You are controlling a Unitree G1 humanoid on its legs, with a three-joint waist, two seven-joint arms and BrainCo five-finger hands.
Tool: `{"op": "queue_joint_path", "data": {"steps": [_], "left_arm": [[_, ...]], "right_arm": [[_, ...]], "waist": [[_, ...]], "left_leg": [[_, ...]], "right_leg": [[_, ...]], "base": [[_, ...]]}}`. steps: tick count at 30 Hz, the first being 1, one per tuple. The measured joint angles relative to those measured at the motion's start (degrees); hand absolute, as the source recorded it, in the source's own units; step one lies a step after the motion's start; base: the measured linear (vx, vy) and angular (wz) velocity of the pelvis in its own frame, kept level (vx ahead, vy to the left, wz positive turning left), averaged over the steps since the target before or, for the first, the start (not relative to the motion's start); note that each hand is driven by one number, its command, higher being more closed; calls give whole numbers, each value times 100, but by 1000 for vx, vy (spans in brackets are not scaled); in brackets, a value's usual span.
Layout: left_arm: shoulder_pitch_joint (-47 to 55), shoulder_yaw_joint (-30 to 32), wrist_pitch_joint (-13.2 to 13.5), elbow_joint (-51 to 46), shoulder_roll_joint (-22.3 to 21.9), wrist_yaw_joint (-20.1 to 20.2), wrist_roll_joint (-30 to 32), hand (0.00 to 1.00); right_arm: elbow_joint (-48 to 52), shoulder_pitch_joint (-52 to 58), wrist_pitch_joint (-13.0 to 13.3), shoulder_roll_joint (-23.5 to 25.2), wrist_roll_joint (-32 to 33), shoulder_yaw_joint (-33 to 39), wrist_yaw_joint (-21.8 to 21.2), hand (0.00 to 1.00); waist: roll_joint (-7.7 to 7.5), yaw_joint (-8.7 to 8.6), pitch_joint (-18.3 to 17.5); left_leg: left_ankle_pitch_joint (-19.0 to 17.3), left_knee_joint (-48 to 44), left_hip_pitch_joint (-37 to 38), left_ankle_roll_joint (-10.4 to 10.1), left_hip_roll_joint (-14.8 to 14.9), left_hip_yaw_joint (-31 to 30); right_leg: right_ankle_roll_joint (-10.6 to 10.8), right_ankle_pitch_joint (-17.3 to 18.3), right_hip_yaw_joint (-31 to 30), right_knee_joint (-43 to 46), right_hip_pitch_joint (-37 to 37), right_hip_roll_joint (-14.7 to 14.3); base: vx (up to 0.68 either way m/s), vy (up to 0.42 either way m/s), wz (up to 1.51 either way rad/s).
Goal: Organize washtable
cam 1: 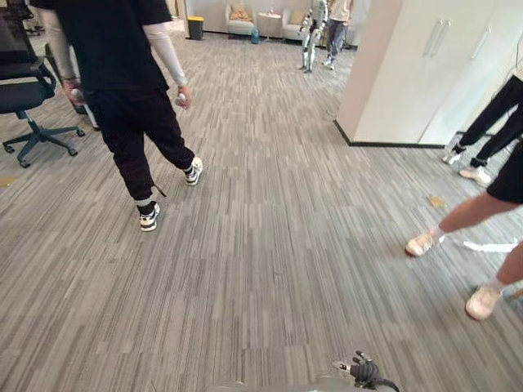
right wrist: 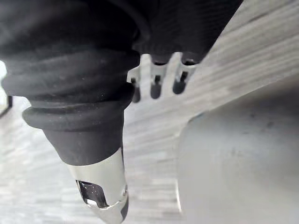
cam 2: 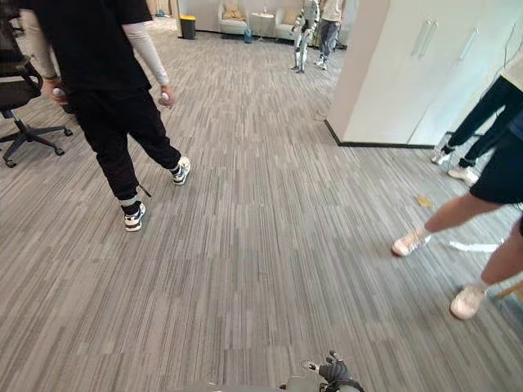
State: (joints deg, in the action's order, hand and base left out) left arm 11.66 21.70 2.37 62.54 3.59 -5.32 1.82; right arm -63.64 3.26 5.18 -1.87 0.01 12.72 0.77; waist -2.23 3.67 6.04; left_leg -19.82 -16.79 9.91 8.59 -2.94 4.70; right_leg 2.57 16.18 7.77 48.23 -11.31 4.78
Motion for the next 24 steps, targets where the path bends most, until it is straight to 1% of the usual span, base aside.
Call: {"op": "queue_joint_path", "data": {"steps": [1,2,3,4,5,6,7,8,9,10,11,12,13,14,15,16,17,18,19,20,21,22,23,24], "left_arm": [[-1,8,0,0,-15,0,1,0],[-5,44,3,-2,-36,0,3,0],[-7,51,3,0,-36,0,5,0],[-6,54,3,-1,-35,-2,5,0],[-21,57,8,-5,-34,-3,7,0],[-4,85,9,2,-33,-2,8,0],[16,128,10,7,-54,-1,9,0],[1,201,42,-7,-123,-2,10,0],[-76,451,62,-21,-237,-2,10,0],[-120,579,72,-27,-299,1,10,0],[-156,749,68,-33,-369,8,-1,0],[-152,822,61,-26,-402,-5,2,0],[-165,804,65,-35,-391,-11,-14,0],[-161,710,70,-96,-367,-22,-17,0],[-153,561,73,-146,-344,-38,-17,0],[-133,421,78,-252,-307,-56,-25,0],[-129,368,79,-263,-278,-77,-31,0],[-103,242,84,-325,-220,-109,-72,0],[-23,124,99,-445,-202,-125,-119,0],[11,51,113,-461,-194,-130,-124,0],[-25,-67,115,-362,-296,-131,-135,0],[-42,-103,109,-307,-288,-129,-150,0],[-30,-157,134,-256,-223,-132,-149,0],[-70,-230,133,-209,-163,-128,-136,0]], "right_arm": [[-1,-9,0,-3,2,32,0,0],[-1,-33,0,-7,9,49,0,0],[-7,-62,-5,-3,20,45,1,0],[-1,-66,-4,0,32,45,1,0],[26,-84,-3,23,97,86,3,0],[43,-114,-9,41,150,77,12,0],[47,-114,-8,42,174,91,17,0],[41,-107,-18,21,157,97,18,0],[47,-132,-38,-34,85,104,17,0],[55,-138,-37,-32,48,91,20,0],[53,-127,-52,-55,11,75,21,0],[82,-121,-71,-81,1,-6,29,0],[83,-131,-81,-107,-9,-74,31,0],[66,-148,-111,-172,-20,-208,30,0],[-9,-157,-133,-163,-30,-313,29,0],[-62,-158,-151,-160,-30,-409,33,0],[-61,-159,-151,-138,-32,-427,33,0],[-56,-158,-143,-87,-30,-431,33,0],[-62,-147,-128,-91,-26,-432,32,0],[-53,-133,-114,-101,-14,-443,33,0],[-32,-125,-91,-214,-9,-482,36,0],[-20,-105,-105,-220,-4,-480,47,0],[-18,-75,-111,-201,25,-470,47,0],[-24,-38,-109,-183,13,-434,55,0]], "waist": [[32,1,-3],[58,7,-6],[42,7,0],[38,2,-3],[29,-53,-3],[15,-150,-5],[42,-167,-20],[160,-234,-104],[325,-204,-198],[341,-178,-191],[342,-134,-186],[369,-87,-85],[404,-85,-27],[406,-71,56],[349,-9,110],[257,62,174],[221,55,191],[118,44,204],[47,45,157],[78,45,118],[355,42,114],[335,42,85],[244,13,37],[202,1,-11]], "left_leg": [[-35,55,62,-30,57,-4],[-133,184,225,-121,149,-29],[-187,404,431,-211,190,-45],[-207,522,539,-249,202,-59],[-256,711,754,-344,204,-152],[-295,669,929,-416,212,-348],[-322,540,976,-466,259,-468],[-349,148,928,-529,439,-757],[-258,-433,689,-677,685,-953],[-83,-790,527,-923,686,-1003],[419,-1447,198,-978,664,-996],[1221,-2854,-402,-1060,719,-920],[1154,-3357,-606,-1001,825,-785],[935,-3848,-804,-973,1030,-565],[695,-4050,-1005,-997,1130,-407],[360,-3872,-1234,-1037,1189,-362],[252,-3657,-1341,-1100,1188,-364],[122,-2917,-1500,-1267,1139,-353],[119,-1833,-1579,-1363,1056,-385],[219,-1227,-1604,-1489,1062,-431],[696,-647,-1631,-1405,1166,-459],[735,-546,-1553,-1400,1077,-418],[812,-244,-1362,-1291,874,-319],[810,-149,-1280,-1270,724,-271]], "right_leg": [[8,-16,-10,-580,-71,-105],[67,-193,-13,-1725,-244,-266],[79,-725,-51,-2844,-428,-394],[84,-989,-86,-3341,-513,-463],[120,-1342,-174,-3965,-665,-536],[-77,-1542,-199,-4064,-744,-557],[-277,-1976,-194,-3988,-719,-575],[-441,-2661,-51,-3906,-673,-638],[-532,-2506,73,-3684,-642,-820],[-553,-2387,82,-3631,-613,-865],[-599,-2246,113,-3637,-524,-912],[-681,-2155,-7,-3948,-79,-992],[-710,-2132,-31,-4074,167,-1029],[-767,-2092,-59,-4193,489,-1074],[-855,-2030,-124,-4237,785,-1069],[-881,-2009,-263,-4258,1192,-999],[-880,-1995,-315,-4258,1316,-948],[-764,-1866,-417,-4228,1458,-791],[-507,-1567,-508,-4208,1531,-622],[-343,-1397,-496,-4211,1535,-583],[-131,-1174,-527,-4216,1583,-612],[-113,-1191,-585,-4184,1604,-533],[-21,-1136,-645,-4130,1590,-352],[42,-1096,-669,-4137,1621,-201]], "base": [[529,-7,29],[460,8,7],[503,0,1],[577,-37,6],[631,-77,31],[665,-101,45],[741,-148,68],[778,-170,54],[778,-169,45],[596,-129,4],[718,-165,-19],[809,-155,-25],[779,-133,-17],[460,-47,-4],[484,-35,-12],[449,-14,-11],[480,42,-12],[369,134,-20],[341,157,-34],[253,167,-56],[217,204,-47],[265,238,-39],[291,269,-16],[206,193,-5]]}}
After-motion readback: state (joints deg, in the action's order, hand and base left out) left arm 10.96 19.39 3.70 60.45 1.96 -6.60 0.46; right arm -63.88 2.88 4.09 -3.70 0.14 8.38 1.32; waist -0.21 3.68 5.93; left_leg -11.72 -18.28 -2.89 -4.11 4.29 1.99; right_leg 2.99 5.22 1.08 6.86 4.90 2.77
